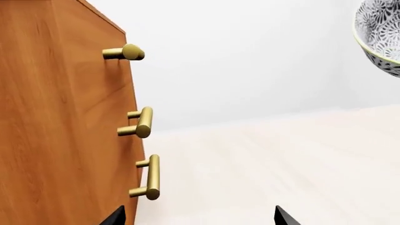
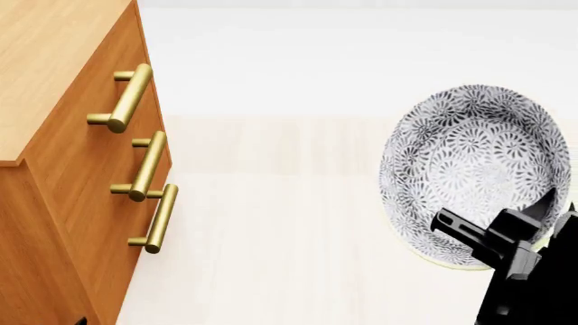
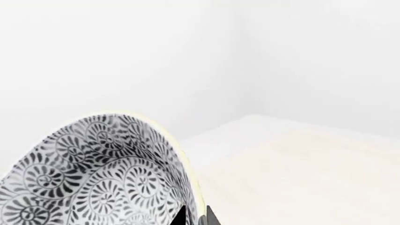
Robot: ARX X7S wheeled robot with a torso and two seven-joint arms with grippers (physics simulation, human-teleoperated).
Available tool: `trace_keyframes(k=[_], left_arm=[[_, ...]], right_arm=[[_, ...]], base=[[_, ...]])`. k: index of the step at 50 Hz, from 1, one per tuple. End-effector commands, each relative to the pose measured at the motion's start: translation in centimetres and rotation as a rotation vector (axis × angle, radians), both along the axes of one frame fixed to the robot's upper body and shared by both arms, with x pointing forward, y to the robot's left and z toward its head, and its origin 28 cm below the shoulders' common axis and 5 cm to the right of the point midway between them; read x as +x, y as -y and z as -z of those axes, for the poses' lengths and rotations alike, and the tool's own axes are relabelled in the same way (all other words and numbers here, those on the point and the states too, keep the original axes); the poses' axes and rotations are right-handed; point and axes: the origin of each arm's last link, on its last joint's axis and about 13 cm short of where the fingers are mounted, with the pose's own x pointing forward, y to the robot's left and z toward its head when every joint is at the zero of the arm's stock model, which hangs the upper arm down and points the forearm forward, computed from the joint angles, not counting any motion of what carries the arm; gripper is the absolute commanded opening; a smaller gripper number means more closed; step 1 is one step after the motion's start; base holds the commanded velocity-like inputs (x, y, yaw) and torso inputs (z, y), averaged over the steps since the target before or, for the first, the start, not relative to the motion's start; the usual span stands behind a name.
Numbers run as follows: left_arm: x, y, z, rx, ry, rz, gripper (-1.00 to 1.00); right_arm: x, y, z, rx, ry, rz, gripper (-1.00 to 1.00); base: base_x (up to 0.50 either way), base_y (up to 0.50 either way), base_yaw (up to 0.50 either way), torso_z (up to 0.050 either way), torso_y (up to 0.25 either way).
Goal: Put the bowl on top of the cabinet.
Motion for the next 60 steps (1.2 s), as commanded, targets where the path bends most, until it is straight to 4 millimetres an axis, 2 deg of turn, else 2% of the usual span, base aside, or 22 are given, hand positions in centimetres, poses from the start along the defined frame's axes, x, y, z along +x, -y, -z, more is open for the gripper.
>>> trace_keyframes(k=[1,8,19,20,27,31,38,46,52,60], left_arm=[[0.0,0.3,-0.2,0.03,-0.05,0.088,1.0],[0.4,0.3,-0.9,0.034,-0.089,0.181,1.0],[0.9,0.9,-2.4,0.055,-0.075,0.203,1.0],[1.0,1.0,-2.9,0.009,-0.07,0.216,1.0],[2.8,1.6,-5.0,0.07,-0.037,0.237,1.0],[3.9,2.0,-7.4,0.074,-0.012,0.257,1.0],[4.5,2.1,-9.4,0.084,-0.014,0.282,1.0],[5.8,2.0,-10.7,0.068,-0.062,0.297,1.0],[6.6,2.0,-11.1,0.062,-0.091,0.304,1.0],[7.2,2.1,-11.6,0.063,-0.112,0.301,1.0]], right_arm=[[2.2,-0.3,-2.4,-0.174,0.029,-0.018,-1.0],[2.6,-0.3,-3.5,-0.226,0.03,-0.018,-1.0],[2.9,-0.3,-3.3,-0.291,0.01,-0.071,-1.0],[2.9,-0.3,-3.2,-0.296,0.007,-0.063,-1.0],[3.1,0.0,-3.5,-0.32,0.005,-0.081,-1.0],[3.2,0.0,-3.4,-0.327,-0.002,-0.077,-1.0],[3.2,0.1,-3.4,-0.342,-0.003,-0.086,-1.0],[4.0,0.5,-3.3,-0.363,-0.001,-0.089,-1.0],[4.8,0.8,-2.6,-0.364,-0.029,-0.088,-1.0],[5.2,0.7,-2.8,-0.387,-0.031,-0.093,-1.0]], base=[[0.0,0.0,0.0,0.0,0.0],[0.0,0.0,0.0,0.0,0.0],[0.0,0.0,0.0,0.0,0.0],[0.0,0.0,0.0,0.0,0.0],[0.0,0.0,0.0,0.0,0.001],[0.0,0.0,0.0,0.0,0.0],[0.0,0.0,0.0,0.0,0.0],[0.0,0.0,0.0,0.0,0.001],[0.0,0.0,0.0,0.0,0.0],[0.0,0.0,0.0,0.0,0.0]])
